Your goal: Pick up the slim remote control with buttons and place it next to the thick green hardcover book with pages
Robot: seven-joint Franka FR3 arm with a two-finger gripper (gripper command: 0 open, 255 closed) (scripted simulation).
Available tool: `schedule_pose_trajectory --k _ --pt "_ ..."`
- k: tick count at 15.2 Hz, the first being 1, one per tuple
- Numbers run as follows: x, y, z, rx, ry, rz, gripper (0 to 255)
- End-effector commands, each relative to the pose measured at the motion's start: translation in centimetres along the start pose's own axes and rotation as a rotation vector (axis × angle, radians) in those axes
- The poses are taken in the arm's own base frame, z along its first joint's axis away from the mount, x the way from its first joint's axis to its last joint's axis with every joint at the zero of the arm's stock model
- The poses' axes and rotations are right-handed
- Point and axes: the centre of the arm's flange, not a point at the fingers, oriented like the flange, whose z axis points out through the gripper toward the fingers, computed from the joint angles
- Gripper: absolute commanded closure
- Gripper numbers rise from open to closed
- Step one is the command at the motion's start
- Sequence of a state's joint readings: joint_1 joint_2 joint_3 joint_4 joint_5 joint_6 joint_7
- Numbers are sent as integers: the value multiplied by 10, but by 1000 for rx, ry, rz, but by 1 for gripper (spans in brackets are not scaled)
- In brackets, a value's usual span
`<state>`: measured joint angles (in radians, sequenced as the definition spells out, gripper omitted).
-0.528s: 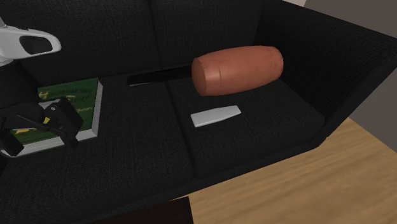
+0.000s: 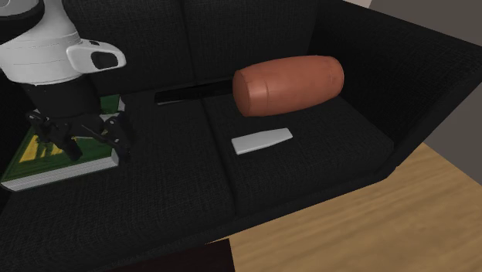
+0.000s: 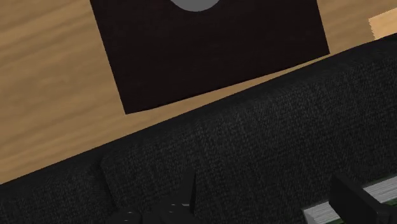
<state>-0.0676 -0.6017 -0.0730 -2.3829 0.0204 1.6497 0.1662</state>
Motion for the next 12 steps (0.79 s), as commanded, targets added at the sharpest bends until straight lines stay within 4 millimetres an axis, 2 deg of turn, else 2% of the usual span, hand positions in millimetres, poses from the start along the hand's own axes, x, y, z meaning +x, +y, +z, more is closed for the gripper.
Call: schedule_pose_trajectory --k 1,6,12 --pt "25 9 7 6 11 69 0" --pt "78 40 23 20 34 235 0" --pt "135 88 42 38 61 435 0"
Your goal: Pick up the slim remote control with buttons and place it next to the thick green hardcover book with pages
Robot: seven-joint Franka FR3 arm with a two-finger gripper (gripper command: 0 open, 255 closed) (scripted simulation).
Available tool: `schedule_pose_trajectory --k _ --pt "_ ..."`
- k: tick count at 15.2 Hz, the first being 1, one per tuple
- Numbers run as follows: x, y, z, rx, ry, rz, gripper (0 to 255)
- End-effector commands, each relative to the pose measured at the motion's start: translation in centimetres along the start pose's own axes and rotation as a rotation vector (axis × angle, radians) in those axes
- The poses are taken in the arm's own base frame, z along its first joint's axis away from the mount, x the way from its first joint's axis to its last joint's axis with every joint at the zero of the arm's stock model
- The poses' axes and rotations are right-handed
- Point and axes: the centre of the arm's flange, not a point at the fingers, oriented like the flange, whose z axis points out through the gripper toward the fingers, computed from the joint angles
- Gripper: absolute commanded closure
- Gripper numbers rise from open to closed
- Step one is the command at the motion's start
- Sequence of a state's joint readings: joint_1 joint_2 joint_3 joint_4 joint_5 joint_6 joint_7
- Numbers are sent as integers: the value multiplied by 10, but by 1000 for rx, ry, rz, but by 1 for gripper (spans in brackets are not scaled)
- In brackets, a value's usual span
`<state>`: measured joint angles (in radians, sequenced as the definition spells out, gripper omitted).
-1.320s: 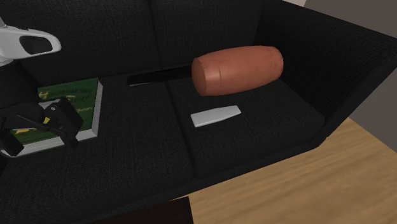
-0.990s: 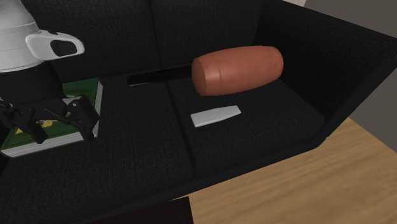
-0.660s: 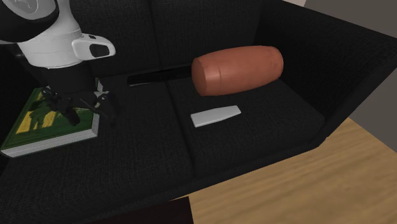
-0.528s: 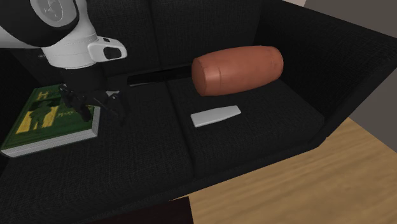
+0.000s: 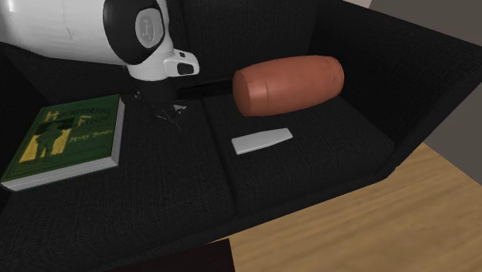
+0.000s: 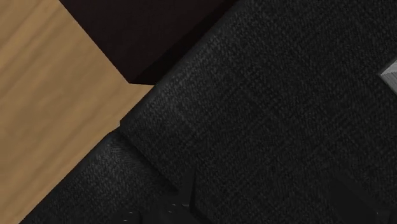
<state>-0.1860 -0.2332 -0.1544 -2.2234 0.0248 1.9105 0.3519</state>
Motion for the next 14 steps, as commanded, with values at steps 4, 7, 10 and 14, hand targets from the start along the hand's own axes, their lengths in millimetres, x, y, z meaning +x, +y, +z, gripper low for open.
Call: schedule_pose_trajectory --k 4,7,10,14 --pt "55 29 16 14 24 169 0" --pt "86 50 26 23 38 268 0" --pt "115 73 35 32 52 368 0" --pt "149 109 47 43 70 501 0"
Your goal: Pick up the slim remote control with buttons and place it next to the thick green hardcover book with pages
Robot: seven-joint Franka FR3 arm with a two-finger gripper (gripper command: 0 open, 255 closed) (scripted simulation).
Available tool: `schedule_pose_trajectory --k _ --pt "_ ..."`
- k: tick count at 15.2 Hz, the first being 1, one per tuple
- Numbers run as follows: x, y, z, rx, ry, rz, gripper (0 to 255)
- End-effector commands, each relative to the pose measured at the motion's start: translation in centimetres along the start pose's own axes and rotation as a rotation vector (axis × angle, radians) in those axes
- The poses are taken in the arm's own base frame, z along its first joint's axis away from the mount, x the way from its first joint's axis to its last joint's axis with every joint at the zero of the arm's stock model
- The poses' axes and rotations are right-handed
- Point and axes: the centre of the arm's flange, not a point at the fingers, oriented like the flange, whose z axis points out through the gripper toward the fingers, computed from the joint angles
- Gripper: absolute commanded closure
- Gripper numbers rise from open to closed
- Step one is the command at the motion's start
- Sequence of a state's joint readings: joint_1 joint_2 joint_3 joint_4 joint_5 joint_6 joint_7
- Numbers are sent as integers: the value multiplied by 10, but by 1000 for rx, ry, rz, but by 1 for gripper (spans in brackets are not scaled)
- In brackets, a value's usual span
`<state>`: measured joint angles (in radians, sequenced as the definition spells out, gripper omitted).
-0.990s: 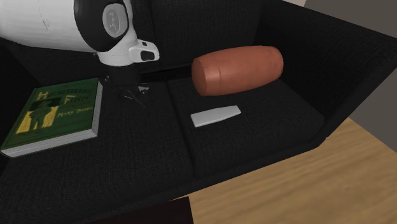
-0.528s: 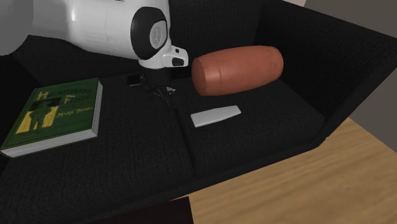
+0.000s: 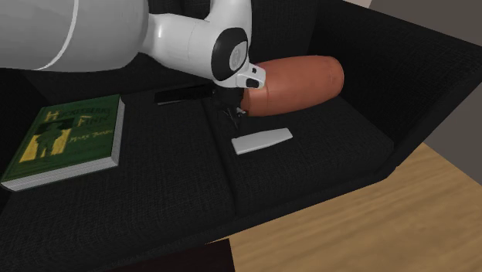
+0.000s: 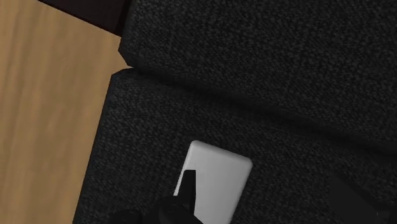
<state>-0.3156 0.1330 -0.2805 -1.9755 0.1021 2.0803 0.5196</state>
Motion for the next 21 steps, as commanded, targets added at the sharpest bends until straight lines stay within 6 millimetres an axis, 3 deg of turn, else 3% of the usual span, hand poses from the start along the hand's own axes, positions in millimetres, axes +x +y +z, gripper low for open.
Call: schedule_pose_trajectory --k 1,8,16,21 --pt "24 11 6 6 10 68 0" --pt "97 57 28 27 42 301 0" --pt "102 58 69 28 44 311 0" --pt "102 58 69 28 44 311 0"
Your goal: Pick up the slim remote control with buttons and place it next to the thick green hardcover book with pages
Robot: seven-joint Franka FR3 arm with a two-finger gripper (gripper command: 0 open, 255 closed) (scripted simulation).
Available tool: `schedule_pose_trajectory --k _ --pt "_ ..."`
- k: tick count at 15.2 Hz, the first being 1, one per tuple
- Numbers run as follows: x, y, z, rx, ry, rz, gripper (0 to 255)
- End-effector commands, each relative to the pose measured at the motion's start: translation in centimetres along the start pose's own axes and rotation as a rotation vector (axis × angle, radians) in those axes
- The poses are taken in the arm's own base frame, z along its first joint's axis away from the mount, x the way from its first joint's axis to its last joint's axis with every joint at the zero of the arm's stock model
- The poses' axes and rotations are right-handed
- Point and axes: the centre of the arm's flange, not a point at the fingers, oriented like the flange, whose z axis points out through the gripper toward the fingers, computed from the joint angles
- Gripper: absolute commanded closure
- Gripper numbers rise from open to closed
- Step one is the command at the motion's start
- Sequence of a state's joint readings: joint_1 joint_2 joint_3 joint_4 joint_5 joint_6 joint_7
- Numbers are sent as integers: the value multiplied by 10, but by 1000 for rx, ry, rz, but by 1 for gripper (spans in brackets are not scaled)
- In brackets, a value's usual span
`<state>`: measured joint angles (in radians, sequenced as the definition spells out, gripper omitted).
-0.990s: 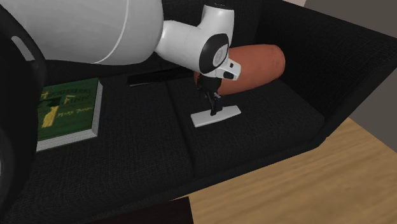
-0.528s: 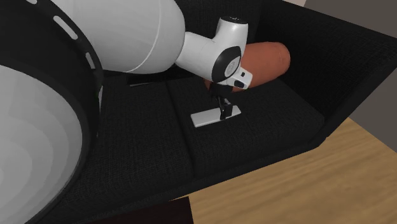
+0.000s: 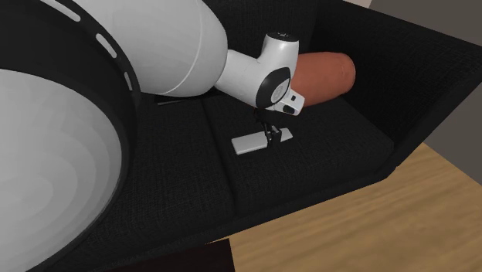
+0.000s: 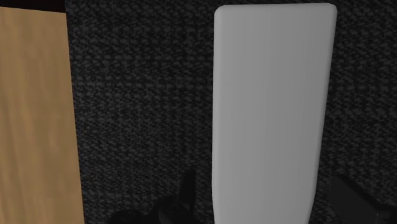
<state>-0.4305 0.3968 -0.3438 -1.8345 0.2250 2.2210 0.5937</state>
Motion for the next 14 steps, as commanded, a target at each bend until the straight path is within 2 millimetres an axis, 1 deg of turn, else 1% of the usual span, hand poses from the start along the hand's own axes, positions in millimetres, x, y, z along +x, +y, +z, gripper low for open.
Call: schedule_pose_trajectory --k 1,3,4,13,14 --pt "0 0 0 0 0 0 0" --pt "0 0 0 0 0 0 0" --pt "0 0 0 0 0 0 255" --pt "0 0 0 0 0 0 255" --pt "0 0 -5 0 0 0 255"
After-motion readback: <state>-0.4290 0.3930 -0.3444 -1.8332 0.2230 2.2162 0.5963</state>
